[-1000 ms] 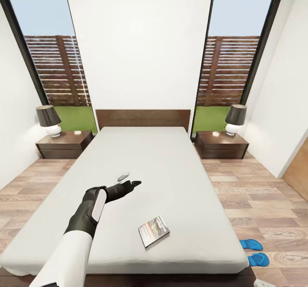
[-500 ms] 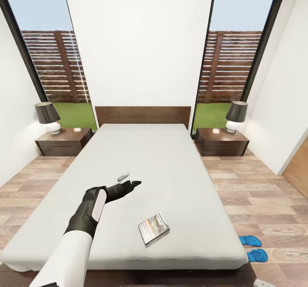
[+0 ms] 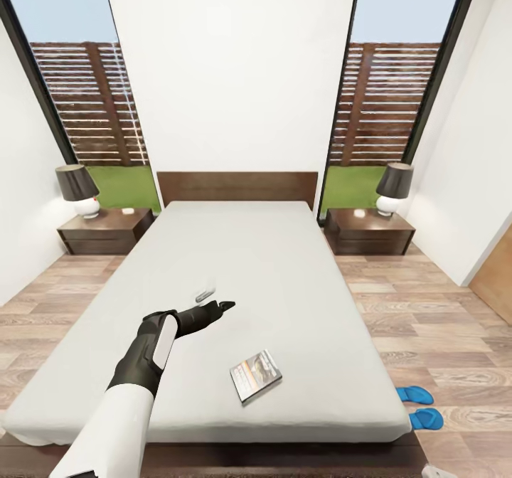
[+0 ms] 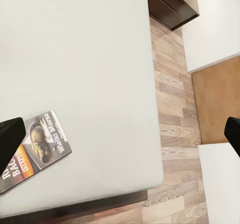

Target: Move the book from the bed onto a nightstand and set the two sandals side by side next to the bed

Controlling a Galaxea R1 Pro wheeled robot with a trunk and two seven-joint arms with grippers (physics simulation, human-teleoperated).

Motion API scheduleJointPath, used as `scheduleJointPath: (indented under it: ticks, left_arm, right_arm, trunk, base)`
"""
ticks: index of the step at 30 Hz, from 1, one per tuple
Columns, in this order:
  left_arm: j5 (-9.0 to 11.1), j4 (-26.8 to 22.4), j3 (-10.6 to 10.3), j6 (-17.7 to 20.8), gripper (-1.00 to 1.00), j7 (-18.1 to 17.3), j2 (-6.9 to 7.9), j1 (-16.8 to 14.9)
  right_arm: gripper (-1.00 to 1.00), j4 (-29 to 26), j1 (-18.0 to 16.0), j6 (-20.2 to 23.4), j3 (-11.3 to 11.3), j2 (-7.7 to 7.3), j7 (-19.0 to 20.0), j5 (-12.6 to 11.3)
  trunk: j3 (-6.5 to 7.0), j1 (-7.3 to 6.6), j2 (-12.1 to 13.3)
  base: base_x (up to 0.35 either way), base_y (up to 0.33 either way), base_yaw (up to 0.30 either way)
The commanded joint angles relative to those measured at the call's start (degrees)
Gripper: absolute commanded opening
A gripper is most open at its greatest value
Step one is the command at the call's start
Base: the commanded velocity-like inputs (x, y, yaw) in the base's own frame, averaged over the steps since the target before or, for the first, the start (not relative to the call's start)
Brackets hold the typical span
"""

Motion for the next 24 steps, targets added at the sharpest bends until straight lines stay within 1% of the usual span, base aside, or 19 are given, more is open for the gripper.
scheduleJointPath:
  ticks: [1, 24]
  left_arm:
    - [0.1, 0.0, 0.3, 0.4, 1.00, -0.2, -0.08, -0.1]
    - [0.3, 0.0, 0.3, 0.4, 1.00, -0.3, -0.01, -0.1]
  right_arm:
    - [1.00, 0.2, -0.1, -0.2, 0.5, 0.02, 0.4, -0.5]
    - [1.00, 0.2, -0.1, -0.2, 0.5, 0.02, 0.4, -0.5]
  trunk:
    - [-0.22, 0.03, -0.1]
    - [-2.28, 0.03, -0.1]
  base:
    - [0.000, 0.000, 0.000]
    - [0.000, 0.000, 0.000]
